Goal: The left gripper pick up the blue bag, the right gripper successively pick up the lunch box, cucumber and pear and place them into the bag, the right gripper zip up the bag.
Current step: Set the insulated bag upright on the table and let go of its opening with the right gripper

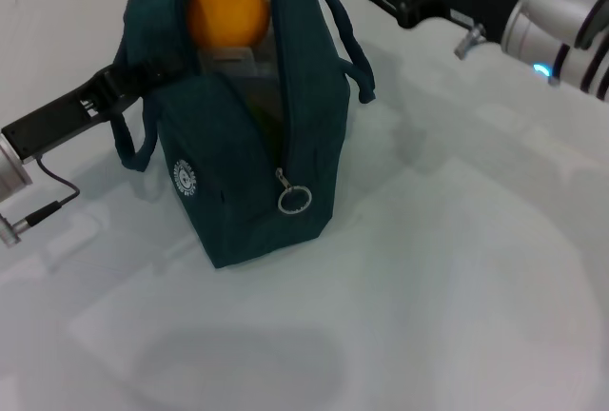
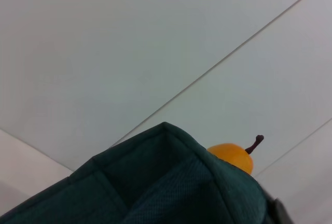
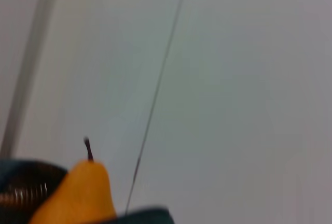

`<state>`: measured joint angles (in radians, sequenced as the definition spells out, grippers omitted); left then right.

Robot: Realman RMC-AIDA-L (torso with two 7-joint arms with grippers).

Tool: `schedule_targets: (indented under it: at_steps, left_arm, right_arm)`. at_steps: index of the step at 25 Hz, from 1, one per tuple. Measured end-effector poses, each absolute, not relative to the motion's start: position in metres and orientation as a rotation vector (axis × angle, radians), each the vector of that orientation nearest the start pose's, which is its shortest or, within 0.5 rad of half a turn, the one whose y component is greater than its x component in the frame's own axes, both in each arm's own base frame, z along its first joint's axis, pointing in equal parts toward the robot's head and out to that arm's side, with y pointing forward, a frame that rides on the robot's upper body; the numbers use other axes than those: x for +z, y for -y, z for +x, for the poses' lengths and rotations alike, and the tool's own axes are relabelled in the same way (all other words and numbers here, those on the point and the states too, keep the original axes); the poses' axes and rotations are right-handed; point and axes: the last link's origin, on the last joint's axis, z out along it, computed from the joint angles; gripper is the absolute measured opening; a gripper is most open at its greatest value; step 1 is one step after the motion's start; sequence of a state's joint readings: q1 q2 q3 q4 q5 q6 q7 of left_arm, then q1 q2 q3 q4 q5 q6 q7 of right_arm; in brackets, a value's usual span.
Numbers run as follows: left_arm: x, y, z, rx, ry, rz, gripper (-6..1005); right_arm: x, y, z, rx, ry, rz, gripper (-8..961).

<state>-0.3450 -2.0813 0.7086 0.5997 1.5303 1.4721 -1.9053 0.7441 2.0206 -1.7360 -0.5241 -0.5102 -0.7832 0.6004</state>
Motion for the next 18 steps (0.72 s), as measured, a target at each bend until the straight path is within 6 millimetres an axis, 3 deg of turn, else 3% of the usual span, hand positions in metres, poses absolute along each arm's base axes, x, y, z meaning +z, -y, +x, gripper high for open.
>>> schedule_targets:
  at_steps: [8, 17, 18]
  left_arm:
    - [0.032, -0.314, -0.295, -1.317, 1.473, -2.04, 66]
    - [0.03, -0.315, -0.293, -1.315, 1.466, -2.052, 67]
    - [0.03, -0.315, -0.293, -1.315, 1.466, -2.053, 67]
  right_arm:
    - [-0.056, -0.431, 0.161, 0.669, -0.085, -2.305, 455]
    - [-0.065, -0.438, 0.155, 0.606, -0.079, -2.343, 464]
    - [-0.065, -0.44, 0.154, 0.595, -0.079, -2.341, 498]
